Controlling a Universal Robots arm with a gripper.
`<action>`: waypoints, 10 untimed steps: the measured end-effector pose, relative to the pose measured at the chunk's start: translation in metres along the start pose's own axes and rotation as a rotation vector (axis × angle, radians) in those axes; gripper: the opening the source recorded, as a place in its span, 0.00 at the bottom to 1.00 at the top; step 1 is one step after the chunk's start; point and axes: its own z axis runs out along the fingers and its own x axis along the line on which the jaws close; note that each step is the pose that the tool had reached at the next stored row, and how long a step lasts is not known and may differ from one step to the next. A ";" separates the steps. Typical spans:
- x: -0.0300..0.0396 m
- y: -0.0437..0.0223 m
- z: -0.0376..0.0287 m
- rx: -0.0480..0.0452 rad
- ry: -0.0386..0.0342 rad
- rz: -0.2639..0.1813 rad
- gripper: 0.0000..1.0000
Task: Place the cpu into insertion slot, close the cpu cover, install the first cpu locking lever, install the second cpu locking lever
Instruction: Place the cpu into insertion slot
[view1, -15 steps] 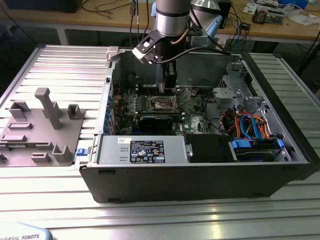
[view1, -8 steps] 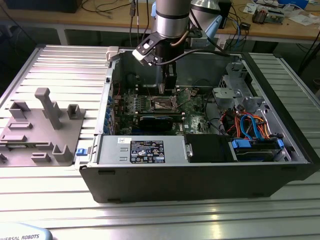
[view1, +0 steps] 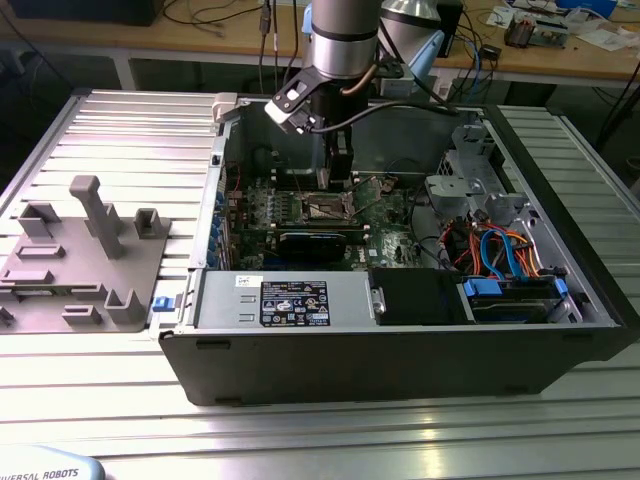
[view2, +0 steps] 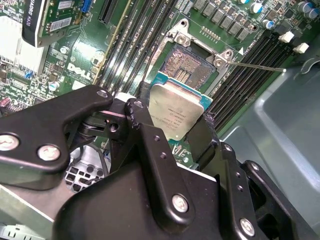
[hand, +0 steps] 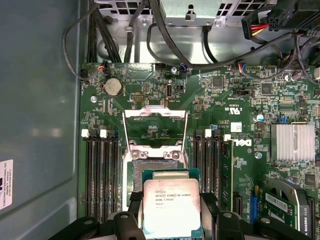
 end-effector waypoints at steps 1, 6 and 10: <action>0.0000 0.0000 0.0001 0.0000 0.0000 0.000 0.54; 0.0000 -0.0003 0.0070 0.0000 0.0000 0.000 0.54; 0.0001 -0.0008 0.0191 0.0000 0.0000 0.000 0.54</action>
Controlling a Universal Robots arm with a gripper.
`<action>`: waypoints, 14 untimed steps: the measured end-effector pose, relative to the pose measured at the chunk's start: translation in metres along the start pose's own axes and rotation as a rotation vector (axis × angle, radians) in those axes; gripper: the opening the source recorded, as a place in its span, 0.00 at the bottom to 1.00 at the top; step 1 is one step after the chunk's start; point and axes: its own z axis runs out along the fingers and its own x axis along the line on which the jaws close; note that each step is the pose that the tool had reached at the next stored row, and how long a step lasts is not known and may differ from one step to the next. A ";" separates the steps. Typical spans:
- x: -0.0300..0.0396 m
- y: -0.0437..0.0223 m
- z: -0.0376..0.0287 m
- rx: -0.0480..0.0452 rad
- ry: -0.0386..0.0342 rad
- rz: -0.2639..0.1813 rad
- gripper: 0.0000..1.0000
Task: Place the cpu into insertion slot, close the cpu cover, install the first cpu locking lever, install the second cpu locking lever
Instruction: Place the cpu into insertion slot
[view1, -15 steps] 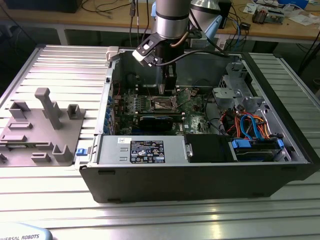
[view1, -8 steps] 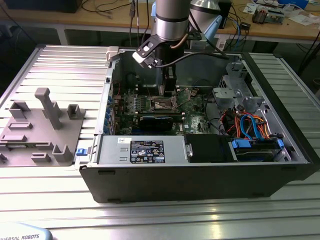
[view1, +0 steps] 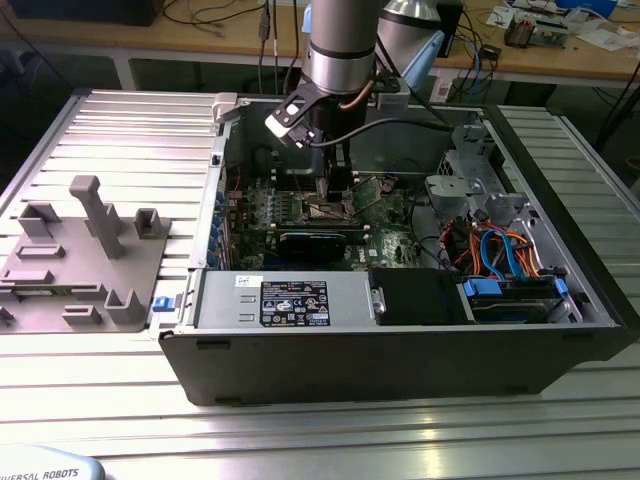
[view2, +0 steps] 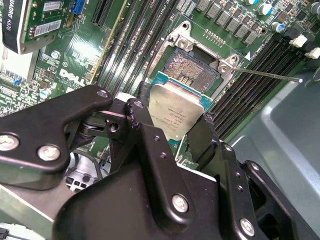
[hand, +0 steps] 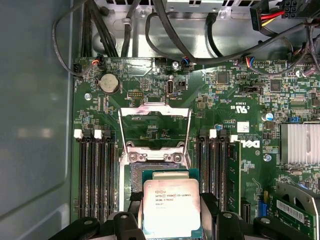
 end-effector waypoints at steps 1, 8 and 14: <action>0.0000 0.0000 0.0001 0.0000 0.0000 0.000 0.54; 0.0000 0.0000 0.0010 0.0000 0.0000 0.000 0.54; 0.0032 -0.0001 0.0040 0.0001 -0.0002 0.004 0.54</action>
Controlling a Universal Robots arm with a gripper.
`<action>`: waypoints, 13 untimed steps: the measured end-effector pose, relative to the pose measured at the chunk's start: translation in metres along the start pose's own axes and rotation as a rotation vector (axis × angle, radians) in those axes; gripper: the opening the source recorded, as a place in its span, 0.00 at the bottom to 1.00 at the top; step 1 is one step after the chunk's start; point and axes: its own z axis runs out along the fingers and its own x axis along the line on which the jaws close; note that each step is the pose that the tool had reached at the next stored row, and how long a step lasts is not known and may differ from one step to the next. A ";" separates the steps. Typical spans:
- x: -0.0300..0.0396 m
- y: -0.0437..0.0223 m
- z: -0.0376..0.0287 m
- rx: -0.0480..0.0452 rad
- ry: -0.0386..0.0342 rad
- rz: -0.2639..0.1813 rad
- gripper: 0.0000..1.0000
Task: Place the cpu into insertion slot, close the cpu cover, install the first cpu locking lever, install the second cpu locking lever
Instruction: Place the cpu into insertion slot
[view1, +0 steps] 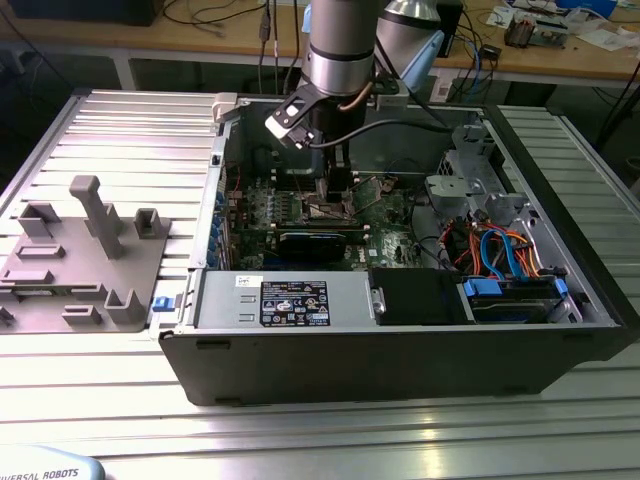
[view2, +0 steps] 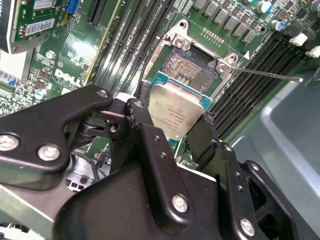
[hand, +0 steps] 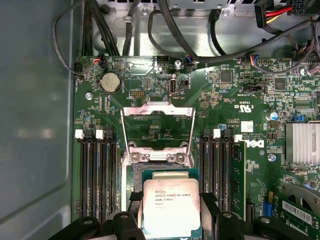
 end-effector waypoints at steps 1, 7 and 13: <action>0.0000 0.0000 0.0002 0.0000 0.0001 0.000 0.54; 0.0000 -0.0001 0.0018 -0.0001 0.0002 0.000 0.54; 0.0000 -0.0001 0.0031 0.0000 0.0001 0.000 0.54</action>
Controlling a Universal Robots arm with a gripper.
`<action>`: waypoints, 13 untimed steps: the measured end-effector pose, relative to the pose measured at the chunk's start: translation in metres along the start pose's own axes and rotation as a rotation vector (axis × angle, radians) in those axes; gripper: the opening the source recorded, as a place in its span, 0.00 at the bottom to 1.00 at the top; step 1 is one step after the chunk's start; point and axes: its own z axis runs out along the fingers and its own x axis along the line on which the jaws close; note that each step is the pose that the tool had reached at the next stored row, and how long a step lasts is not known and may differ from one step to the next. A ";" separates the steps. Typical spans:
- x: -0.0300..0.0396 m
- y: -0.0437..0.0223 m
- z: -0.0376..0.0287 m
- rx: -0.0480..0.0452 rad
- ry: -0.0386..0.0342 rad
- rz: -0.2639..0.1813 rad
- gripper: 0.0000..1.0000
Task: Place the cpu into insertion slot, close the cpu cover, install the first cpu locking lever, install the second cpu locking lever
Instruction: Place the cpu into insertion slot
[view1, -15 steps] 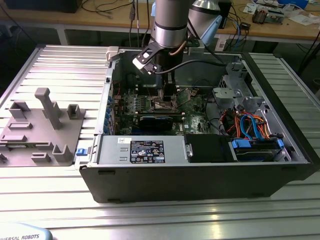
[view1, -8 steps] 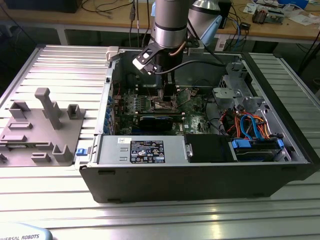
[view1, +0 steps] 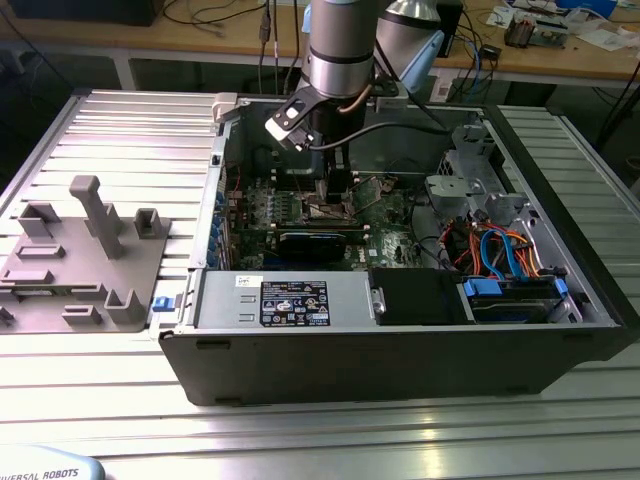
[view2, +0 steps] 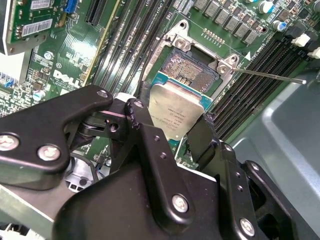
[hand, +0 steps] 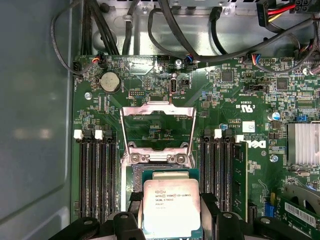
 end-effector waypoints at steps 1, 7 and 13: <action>0.0000 0.0000 0.0002 0.0000 -0.0001 0.000 0.54; 0.0000 0.0000 0.0011 0.0000 0.0000 0.000 0.54; 0.0000 -0.0001 0.0022 0.0000 -0.0001 0.000 0.54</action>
